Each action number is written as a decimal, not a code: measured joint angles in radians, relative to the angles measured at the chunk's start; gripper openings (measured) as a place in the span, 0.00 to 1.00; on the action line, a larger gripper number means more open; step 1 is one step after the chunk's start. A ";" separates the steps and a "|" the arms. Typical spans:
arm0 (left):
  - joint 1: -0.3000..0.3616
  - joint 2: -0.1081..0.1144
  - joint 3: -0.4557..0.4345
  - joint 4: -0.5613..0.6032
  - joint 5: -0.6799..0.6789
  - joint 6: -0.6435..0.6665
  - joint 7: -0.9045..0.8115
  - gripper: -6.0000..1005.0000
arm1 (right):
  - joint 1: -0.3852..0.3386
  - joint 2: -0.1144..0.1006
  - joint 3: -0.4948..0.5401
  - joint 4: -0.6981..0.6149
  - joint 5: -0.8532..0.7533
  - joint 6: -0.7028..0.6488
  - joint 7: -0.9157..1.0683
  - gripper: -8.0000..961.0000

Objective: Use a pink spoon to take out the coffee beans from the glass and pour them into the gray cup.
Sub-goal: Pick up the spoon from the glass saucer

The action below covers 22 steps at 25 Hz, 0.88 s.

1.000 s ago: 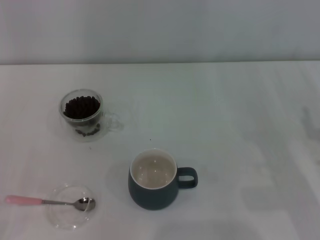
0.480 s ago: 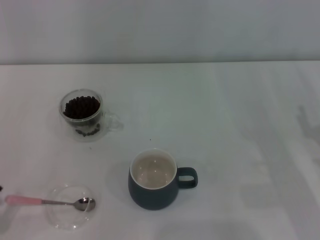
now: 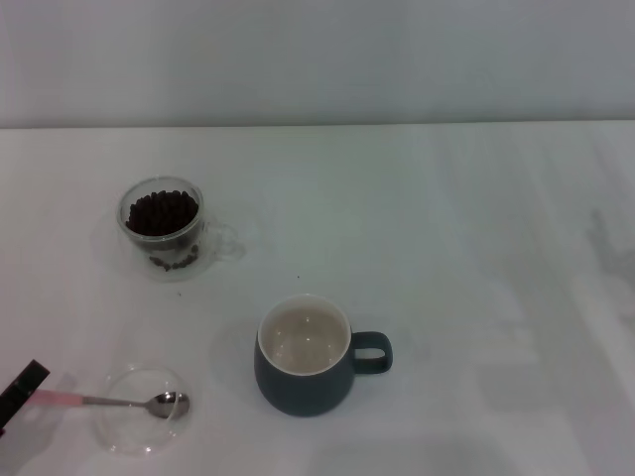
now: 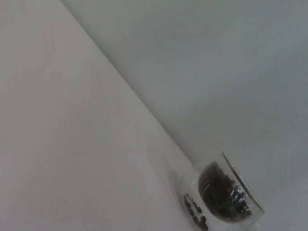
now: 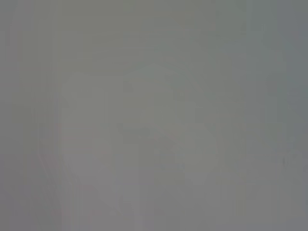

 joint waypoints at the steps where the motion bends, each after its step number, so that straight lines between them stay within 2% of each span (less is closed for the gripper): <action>1: -0.001 0.000 0.000 0.000 0.004 0.000 0.000 0.65 | 0.000 0.000 0.000 -0.001 0.000 0.003 0.000 0.80; 9: 0.004 -0.003 0.000 0.000 0.015 -0.009 0.015 0.60 | 0.000 0.000 0.000 -0.006 0.000 0.015 0.001 0.80; 14: -0.003 -0.001 0.000 0.001 0.042 -0.032 0.039 0.39 | 0.000 0.000 0.000 -0.008 0.000 0.035 0.002 0.80; 20: -0.013 -0.001 0.001 0.001 0.062 -0.050 0.046 0.18 | -0.003 0.000 0.000 -0.009 0.000 0.041 0.002 0.80; 22: -0.012 -0.001 0.001 0.004 0.062 -0.067 0.046 0.18 | -0.003 0.000 0.000 -0.009 0.000 0.042 0.002 0.80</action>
